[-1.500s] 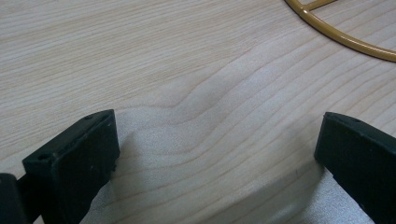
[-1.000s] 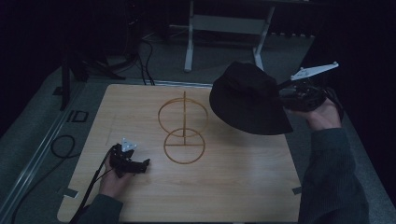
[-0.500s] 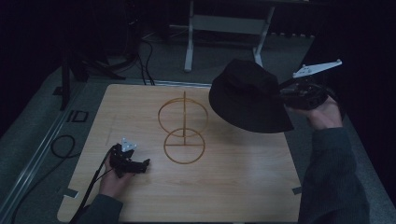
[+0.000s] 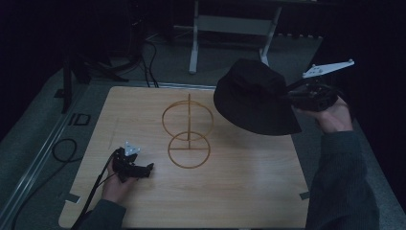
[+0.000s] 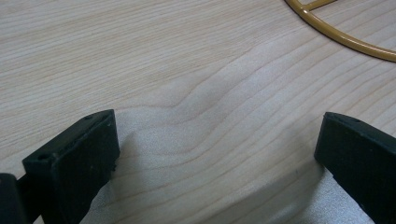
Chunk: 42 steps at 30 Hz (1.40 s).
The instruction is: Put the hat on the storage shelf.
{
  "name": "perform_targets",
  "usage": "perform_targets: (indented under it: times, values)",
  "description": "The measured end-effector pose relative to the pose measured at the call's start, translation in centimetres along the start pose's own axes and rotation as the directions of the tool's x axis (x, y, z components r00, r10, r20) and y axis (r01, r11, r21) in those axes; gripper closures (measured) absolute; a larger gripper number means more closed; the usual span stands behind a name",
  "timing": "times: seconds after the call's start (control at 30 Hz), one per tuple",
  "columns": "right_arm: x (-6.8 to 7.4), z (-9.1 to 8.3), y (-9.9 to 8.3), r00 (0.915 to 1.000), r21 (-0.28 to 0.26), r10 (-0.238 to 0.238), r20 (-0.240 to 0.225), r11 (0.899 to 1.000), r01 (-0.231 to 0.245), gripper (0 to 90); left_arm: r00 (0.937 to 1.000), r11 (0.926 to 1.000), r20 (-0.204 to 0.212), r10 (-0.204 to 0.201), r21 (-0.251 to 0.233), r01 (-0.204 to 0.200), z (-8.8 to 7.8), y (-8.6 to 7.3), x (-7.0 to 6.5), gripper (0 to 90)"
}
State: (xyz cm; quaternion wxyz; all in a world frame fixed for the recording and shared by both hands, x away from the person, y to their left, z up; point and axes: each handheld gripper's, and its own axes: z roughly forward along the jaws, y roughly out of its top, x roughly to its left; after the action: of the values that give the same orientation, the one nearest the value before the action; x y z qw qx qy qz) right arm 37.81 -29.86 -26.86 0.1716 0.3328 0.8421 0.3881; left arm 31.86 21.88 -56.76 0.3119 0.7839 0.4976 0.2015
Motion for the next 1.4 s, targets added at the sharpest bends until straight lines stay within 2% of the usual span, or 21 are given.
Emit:
perform_targets:
  times: [0.67, 1.4]
  values:
    - [0.3, -0.7, 0.6, 0.9998, -0.04, -0.007, -0.017, 0.999, 0.006, 87.2, 1.0, 1.0, 0.001, 0.001, 0.001, -0.001, 0.0, 0.0, 0.0, 0.3]
    - [1.1, -1.0, 1.2, 0.9973, -0.083, -0.026, -0.068, 0.996, 0.021, 87.2, 1.0, 1.0, 0.001, 0.001, 0.001, -0.001, 0.0, 0.0, 0.0, 0.3]
